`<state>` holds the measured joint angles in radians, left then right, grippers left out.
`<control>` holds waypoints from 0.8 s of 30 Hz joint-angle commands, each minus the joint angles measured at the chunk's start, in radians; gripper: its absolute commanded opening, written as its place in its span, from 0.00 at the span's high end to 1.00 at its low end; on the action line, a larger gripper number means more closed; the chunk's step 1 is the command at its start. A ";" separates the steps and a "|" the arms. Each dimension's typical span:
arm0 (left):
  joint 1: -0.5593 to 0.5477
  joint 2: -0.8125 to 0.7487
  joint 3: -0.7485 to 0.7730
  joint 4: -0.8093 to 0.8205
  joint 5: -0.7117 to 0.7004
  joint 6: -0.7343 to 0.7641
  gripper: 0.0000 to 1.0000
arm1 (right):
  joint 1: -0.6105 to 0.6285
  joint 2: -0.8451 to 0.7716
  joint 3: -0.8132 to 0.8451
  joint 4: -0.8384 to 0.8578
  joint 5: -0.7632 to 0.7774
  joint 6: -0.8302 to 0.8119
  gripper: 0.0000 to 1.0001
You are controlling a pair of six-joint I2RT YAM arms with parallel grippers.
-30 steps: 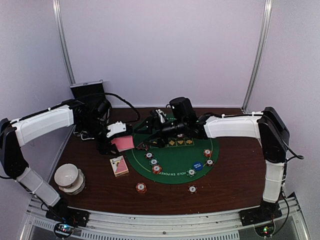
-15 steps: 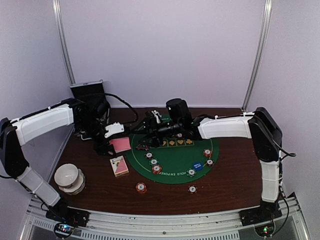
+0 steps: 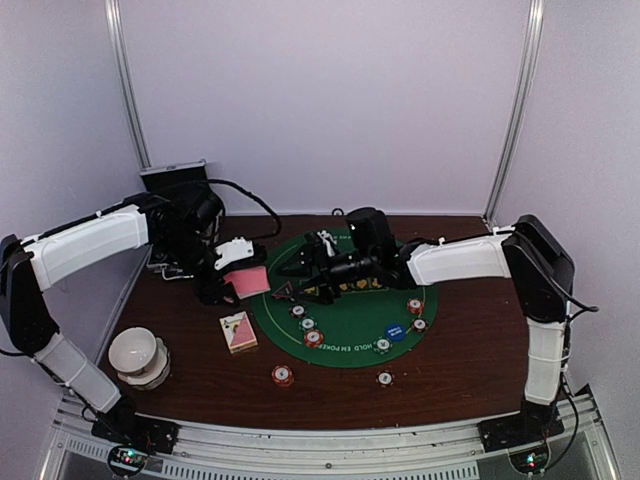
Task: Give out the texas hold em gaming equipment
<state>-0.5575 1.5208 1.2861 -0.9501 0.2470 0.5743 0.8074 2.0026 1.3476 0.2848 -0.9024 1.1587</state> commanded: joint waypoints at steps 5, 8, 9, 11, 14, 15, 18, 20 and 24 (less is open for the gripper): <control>-0.002 0.008 0.038 0.039 0.030 0.004 1.00 | 0.025 0.034 0.097 0.055 -0.030 0.025 0.18; -0.002 0.014 0.039 0.039 0.034 0.004 1.00 | 0.036 0.068 0.137 0.073 -0.036 0.046 0.20; -0.002 0.015 0.041 0.038 0.032 0.004 1.00 | 0.042 0.079 0.148 0.076 -0.038 0.049 0.21; -0.002 0.015 0.044 0.038 0.034 0.002 1.00 | 0.049 0.101 0.172 0.075 -0.044 0.059 0.23; -0.002 0.015 0.050 0.038 0.035 0.002 1.00 | 0.054 0.132 0.198 0.093 -0.050 0.080 0.27; -0.002 0.015 0.053 0.039 0.035 0.003 1.00 | 0.056 0.141 0.208 0.096 -0.052 0.087 0.29; -0.002 0.014 0.054 0.039 0.041 0.001 1.00 | 0.061 0.168 0.249 0.096 -0.058 0.098 0.37; -0.003 0.014 0.055 0.038 0.044 0.002 1.00 | 0.064 0.186 0.274 0.098 -0.063 0.107 0.44; -0.004 0.013 0.051 0.036 0.056 0.007 1.00 | 0.070 0.221 0.306 0.142 -0.074 0.155 0.64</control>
<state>-0.5575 1.5337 1.3045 -0.9436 0.2672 0.5743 0.8692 2.1960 1.6051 0.3614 -0.9524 1.2705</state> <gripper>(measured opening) 0.671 0.439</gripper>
